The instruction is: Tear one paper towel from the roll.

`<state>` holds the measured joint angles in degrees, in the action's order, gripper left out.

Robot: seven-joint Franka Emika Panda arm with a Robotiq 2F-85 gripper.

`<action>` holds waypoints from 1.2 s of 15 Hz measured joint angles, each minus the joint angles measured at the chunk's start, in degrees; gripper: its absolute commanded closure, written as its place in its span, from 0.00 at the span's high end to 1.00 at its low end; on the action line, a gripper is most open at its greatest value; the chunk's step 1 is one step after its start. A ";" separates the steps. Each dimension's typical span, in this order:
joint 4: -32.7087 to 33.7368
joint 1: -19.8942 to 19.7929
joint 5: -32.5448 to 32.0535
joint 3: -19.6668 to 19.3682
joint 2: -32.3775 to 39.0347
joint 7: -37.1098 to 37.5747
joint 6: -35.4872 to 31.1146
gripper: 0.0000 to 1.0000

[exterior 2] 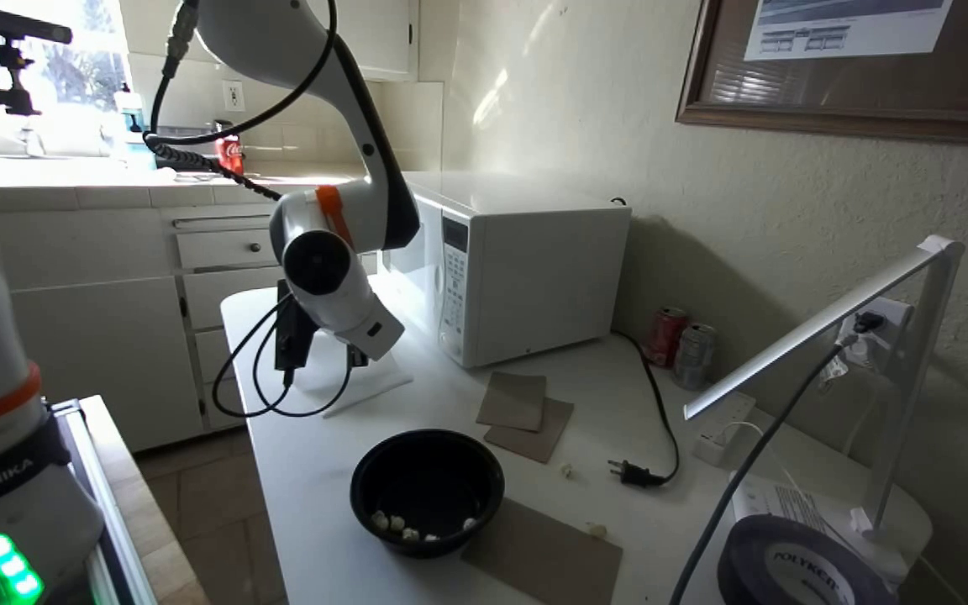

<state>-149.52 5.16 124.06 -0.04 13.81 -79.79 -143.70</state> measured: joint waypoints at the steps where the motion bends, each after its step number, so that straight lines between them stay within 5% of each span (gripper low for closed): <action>1: -0.47 -0.04 -0.30 -0.12 0.20 1.09 -0.13 0.00; 5: -1.35 -0.11 -1.24 -0.58 1.63 5.74 -0.66 0.00; 14: -0.21 0.62 -3.37 -0.49 1.79 9.86 -11.65 0.00; 18: 0.07 2.26 -9.13 1.91 -2.53 10.75 -18.73 0.00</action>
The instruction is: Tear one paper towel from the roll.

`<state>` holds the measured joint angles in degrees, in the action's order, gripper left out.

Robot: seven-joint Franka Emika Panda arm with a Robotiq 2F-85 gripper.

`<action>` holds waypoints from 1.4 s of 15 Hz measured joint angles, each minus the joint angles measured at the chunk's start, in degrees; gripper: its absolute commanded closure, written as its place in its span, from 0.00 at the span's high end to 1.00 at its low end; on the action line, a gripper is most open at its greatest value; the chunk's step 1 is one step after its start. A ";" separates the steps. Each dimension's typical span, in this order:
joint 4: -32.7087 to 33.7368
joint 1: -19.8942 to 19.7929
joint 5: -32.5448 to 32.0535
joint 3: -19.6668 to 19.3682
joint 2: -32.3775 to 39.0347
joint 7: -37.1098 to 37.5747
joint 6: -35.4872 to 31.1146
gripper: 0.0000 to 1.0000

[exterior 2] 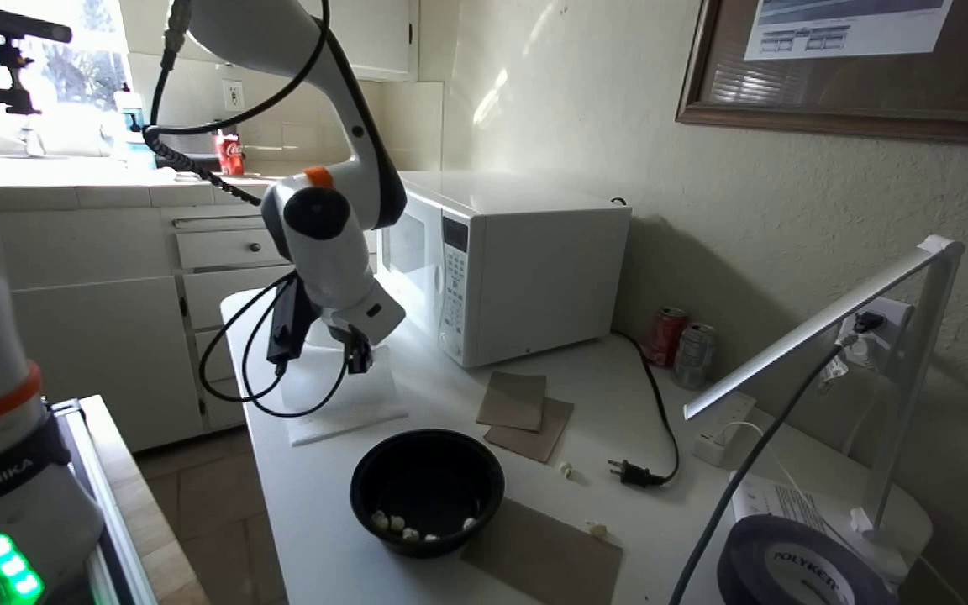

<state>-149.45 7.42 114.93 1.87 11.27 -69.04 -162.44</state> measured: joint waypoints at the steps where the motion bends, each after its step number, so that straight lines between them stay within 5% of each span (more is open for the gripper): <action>1: -0.14 0.51 -2.43 0.92 -1.36 1.16 -2.22 0.00; 8: -3.38 2.65 -25.23 5.14 -7.97 13.37 -10.57 0.00; 15: -7.65 1.85 -51.81 4.35 -12.65 29.30 -11.82 0.00; 21: -7.65 -1.44 -68.43 3.46 -14.33 39.50 -11.07 0.00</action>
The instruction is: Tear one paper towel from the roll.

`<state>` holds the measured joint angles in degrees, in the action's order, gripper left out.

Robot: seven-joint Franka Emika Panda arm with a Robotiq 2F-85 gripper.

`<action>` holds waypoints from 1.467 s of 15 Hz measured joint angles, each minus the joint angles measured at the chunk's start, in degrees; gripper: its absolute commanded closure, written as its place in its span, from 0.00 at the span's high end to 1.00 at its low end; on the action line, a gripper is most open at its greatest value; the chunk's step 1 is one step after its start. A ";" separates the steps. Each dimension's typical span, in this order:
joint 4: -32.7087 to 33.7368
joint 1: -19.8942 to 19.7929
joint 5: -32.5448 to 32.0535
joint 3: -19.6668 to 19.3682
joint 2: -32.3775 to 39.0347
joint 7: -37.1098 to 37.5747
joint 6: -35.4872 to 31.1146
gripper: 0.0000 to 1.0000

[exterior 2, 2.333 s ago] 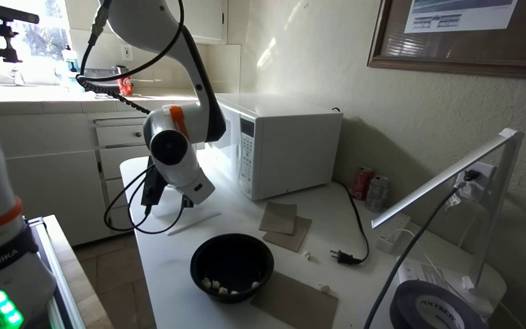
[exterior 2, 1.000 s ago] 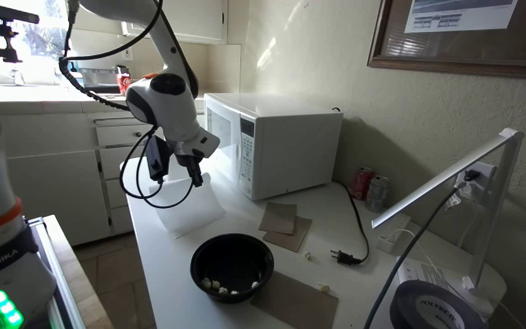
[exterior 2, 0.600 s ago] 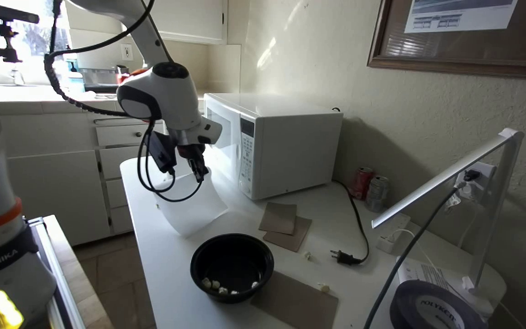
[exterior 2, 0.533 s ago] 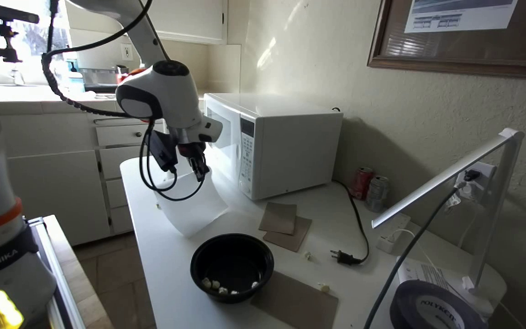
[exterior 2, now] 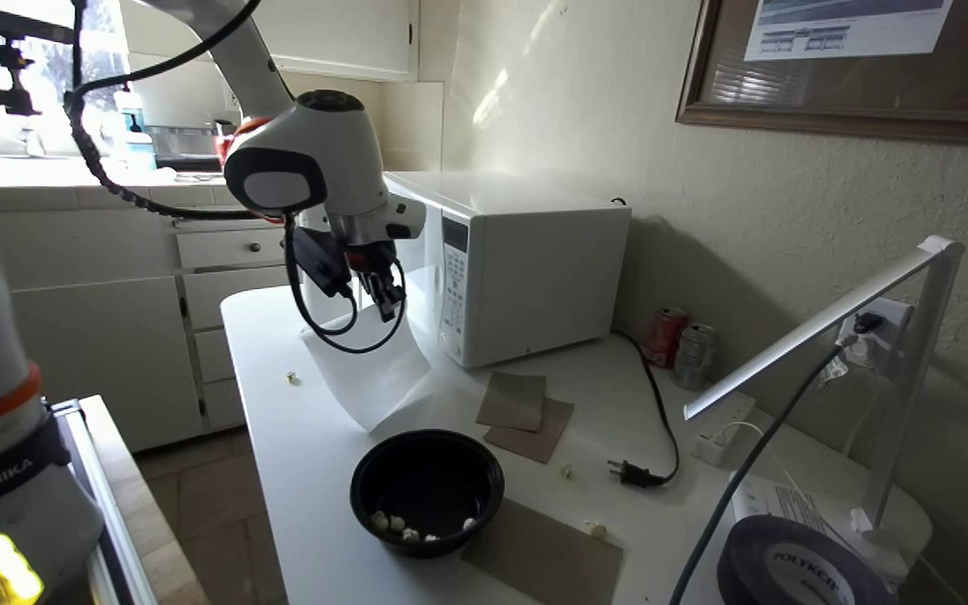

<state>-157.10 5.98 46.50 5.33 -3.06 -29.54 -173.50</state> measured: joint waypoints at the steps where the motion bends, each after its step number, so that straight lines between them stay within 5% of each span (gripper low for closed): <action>1: 0.03 -0.65 -2.19 -0.06 -0.54 1.31 0.67 0.00; 4: 0.11 -2.74 -8.58 -0.06 -2.73 5.42 3.57 0.00; 7: 0.23 -4.44 -13.62 -0.02 -5.67 9.04 7.96 0.34; 16: 1.99 -2.90 -20.81 -3.39 -10.74 15.43 17.86 1.00; 22: 2.73 -2.39 -22.84 -4.43 -11.16 17.20 20.25 1.00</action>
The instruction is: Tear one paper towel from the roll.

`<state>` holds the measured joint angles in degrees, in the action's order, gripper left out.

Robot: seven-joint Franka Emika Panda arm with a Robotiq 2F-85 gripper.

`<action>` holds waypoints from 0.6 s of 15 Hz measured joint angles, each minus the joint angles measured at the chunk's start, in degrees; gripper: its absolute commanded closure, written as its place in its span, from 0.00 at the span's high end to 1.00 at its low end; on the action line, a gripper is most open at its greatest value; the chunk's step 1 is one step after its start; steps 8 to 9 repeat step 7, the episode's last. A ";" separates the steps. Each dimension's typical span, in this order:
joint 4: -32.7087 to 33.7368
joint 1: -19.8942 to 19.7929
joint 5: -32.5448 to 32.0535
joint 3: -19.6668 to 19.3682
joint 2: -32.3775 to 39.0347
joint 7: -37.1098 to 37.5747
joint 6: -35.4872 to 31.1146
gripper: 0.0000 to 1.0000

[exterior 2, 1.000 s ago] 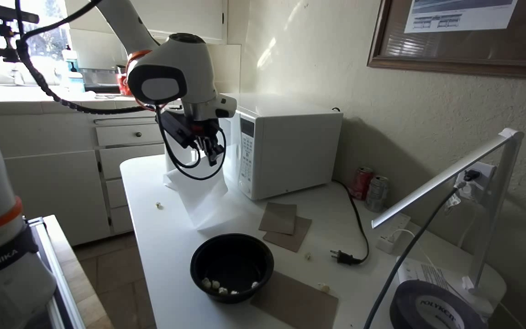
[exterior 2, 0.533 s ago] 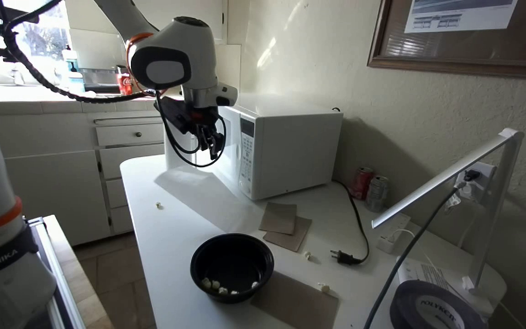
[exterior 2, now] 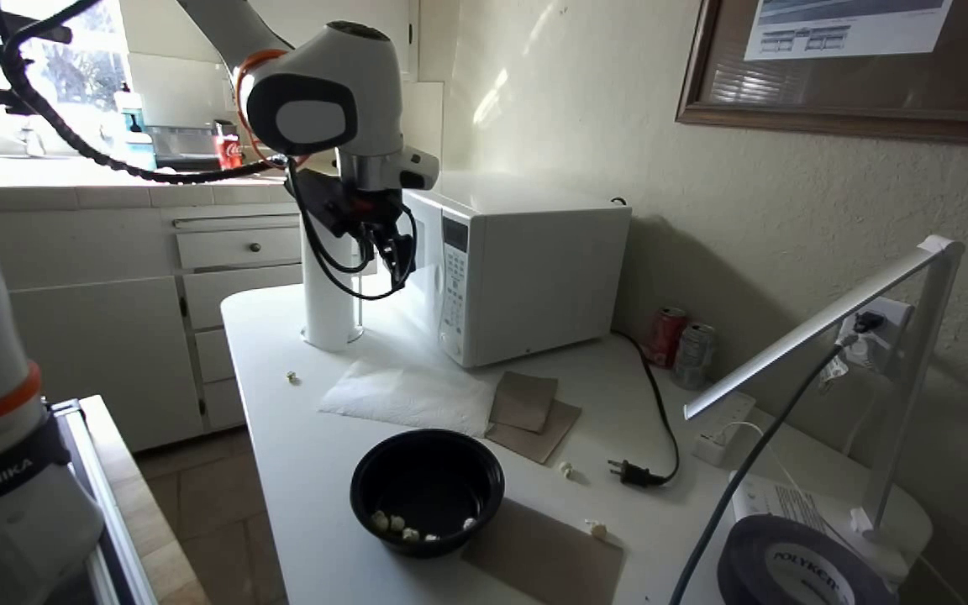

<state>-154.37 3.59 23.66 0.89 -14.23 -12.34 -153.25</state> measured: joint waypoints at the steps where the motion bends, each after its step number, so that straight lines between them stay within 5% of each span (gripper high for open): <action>1: 0.07 0.00 -0.42 -0.07 -0.05 0.20 0.55 1.00; 9: 0.11 0.24 -0.79 -0.57 -0.22 0.41 1.26 1.00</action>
